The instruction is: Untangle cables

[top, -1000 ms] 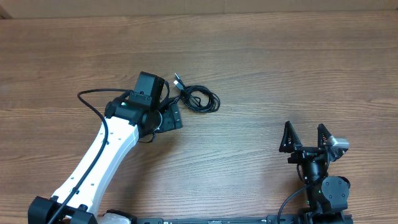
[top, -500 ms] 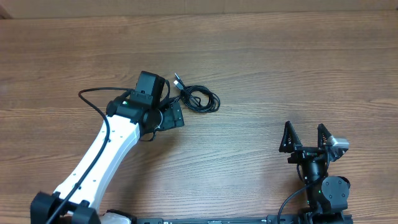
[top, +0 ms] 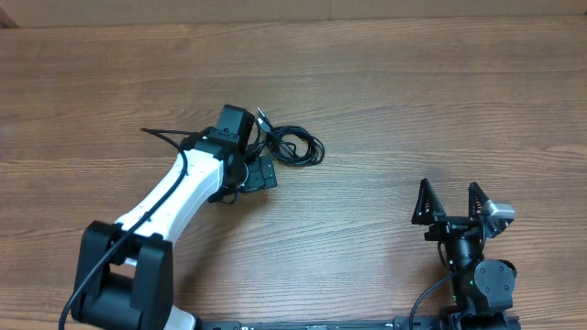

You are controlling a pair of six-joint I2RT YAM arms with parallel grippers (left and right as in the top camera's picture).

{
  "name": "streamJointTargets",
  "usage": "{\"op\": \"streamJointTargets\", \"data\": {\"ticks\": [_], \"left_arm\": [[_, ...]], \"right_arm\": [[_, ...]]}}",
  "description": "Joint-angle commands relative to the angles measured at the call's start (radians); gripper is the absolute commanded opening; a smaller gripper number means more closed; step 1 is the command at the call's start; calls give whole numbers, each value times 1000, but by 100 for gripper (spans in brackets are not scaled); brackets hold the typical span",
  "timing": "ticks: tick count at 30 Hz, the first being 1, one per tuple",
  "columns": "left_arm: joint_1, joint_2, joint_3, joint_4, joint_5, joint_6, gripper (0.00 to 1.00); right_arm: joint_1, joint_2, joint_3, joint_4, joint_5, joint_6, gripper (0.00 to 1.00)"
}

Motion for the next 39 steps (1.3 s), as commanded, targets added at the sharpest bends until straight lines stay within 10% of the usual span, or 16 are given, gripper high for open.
{"op": "streamJointTargets", "data": {"ticks": [1,39], "left_arm": [[-2,45,-10,11,4,20,100],[0,95,68,3,79,131,98]], "right_arm": [[4,-7,-10,4,-2,-8,100],[4,-7,-10,4,-2,-8,100]]}}
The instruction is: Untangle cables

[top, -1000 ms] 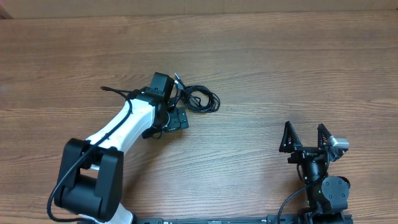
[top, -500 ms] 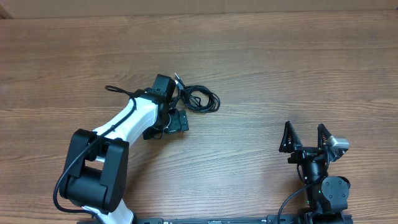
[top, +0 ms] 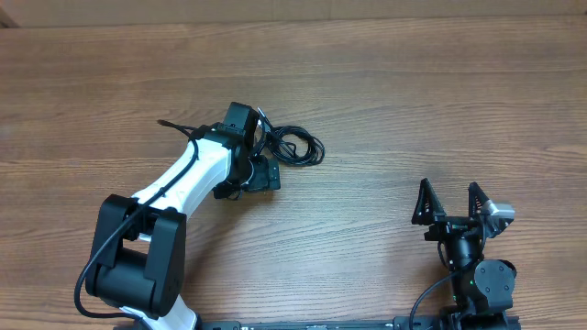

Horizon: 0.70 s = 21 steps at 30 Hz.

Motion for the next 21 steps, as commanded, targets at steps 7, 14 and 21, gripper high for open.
{"op": "streamJointTargets", "data": {"ticks": [7,14,21], "left_arm": [[0,-22,18,4,13,22,100],[0,-22,17,3,13,21,100],[0,-22,17,0,14,18,100]], "right_arm": [[4,-7,-10,4,-2,-8,100],[4,-7,-10,4,-2,-8,100],[4,-7,-10,5,-2,-8,100]]}}
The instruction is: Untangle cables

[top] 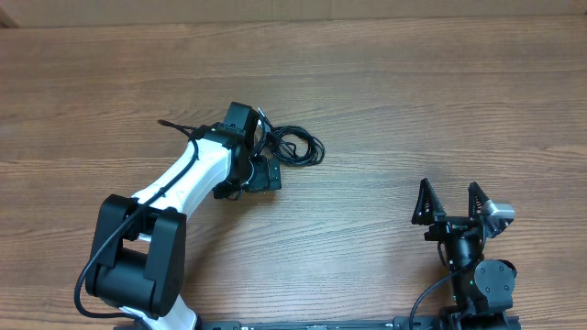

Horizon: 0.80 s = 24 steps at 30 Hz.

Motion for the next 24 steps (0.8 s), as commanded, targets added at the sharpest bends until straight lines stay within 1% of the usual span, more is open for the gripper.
{"op": "streamJointTargets", "data": {"ticks": [1,18,22,23,24], "left_arm": [[0,-22,17,0,12,14,100],[3,-22,34,6,13,8,100],[9,-22,109,-47,11,8,91],[11,-22,136,-66,12,8,88],[13,-22,165,-84,12,8,82]], "right_arm": [[4,-7,-10,5,-2,-8,100],[4,-7,-10,5,-2,-8,100],[4,-7,-10,5,-2,-8,100],[4,-7,-10,5,-2,-8,100],[4,-7,-10,5,-2,-8,100]]}}
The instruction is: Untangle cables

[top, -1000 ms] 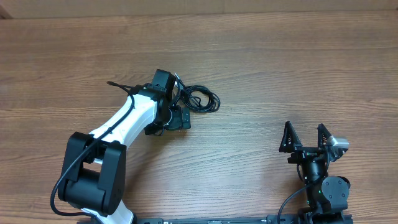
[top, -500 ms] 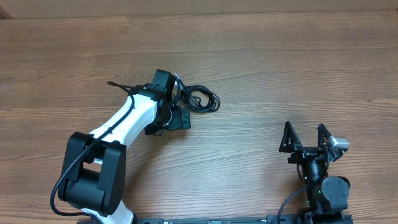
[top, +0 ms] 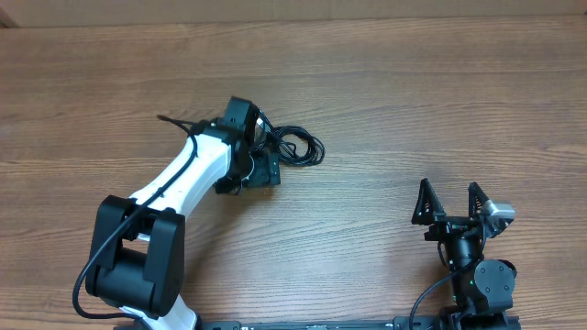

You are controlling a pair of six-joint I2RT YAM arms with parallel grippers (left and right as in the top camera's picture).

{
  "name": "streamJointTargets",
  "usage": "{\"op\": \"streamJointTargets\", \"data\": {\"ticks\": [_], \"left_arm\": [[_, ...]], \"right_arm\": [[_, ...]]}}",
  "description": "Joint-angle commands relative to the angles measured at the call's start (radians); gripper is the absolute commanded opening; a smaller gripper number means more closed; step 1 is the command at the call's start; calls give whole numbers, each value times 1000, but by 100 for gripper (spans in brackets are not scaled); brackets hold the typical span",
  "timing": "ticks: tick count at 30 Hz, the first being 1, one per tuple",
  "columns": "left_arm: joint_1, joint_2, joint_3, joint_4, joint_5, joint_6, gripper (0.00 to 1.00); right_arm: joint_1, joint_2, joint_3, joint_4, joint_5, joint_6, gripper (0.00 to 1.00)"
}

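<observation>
A small tangle of thin black cables (top: pixel 295 145) lies on the wooden table (top: pixel 413 101), left of centre, with a loop to the right and a plug end poking up at its left. My left gripper (top: pixel 267 147) is down at the left edge of the tangle. Its fingers are hidden under the wrist, so whether they are open or gripping a cable does not show. My right gripper (top: pixel 449 196) rests near the front right, far from the cables, with its fingers spread and nothing between them.
The left arm's white link (top: pixel 179 179) slants from the front left up to the tangle, and its own black lead (top: pixel 174 122) arches beside it. The right arm's base (top: pixel 477 275) sits at the front edge.
My left wrist has shifted a few pixels toward the far side of the table at the edge of the tangle. The cables and the right arm look unchanged.
At first my left wrist was at the left edge of the cable tangle. By 1.5 s ago the arm had swung slightly and the wrist sat a little closer to the cables. It has stayed there since, and the tangle keeps its shape. The right gripper stayed open and still.
</observation>
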Motion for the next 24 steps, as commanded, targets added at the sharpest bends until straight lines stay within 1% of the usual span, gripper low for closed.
{"op": "streamJointTargets", "data": {"ticks": [1,2,4,5,6,7,11,12,13,17,20,24], "left_arm": [[13,-22,117,-43,11,8,71],[13,-22,143,-54,11,8,61],[13,-22,184,-71,11,8,24],[13,-22,203,-77,11,8,12],[13,-22,217,-80,11,8,7],[13,-22,226,-80,11,8,4],[14,-22,230,-74,-22,8,5],[13,-22,230,-81,-40,7,8],[13,-22,230,-89,-50,8,17],[12,-22,219,-97,-71,7,31],[11,-22,203,-95,-69,7,37],[11,-22,182,-90,-69,7,39]], "right_arm": [[4,-7,-10,5,-2,-8,100],[4,-7,-10,5,-2,-8,100],[4,-7,-10,5,-2,-8,100],[4,-7,-10,5,-2,-8,100],[4,-7,-10,5,-2,-8,100],[4,-7,-10,5,-2,-8,100],[4,-7,-10,5,-2,-8,100],[4,-7,-10,5,-2,-8,100],[4,-7,-10,5,-2,-8,100],[4,-7,-10,5,-2,-8,100],[4,-7,-10,5,-2,-8,100],[4,-7,-10,5,-2,-8,100]]}}
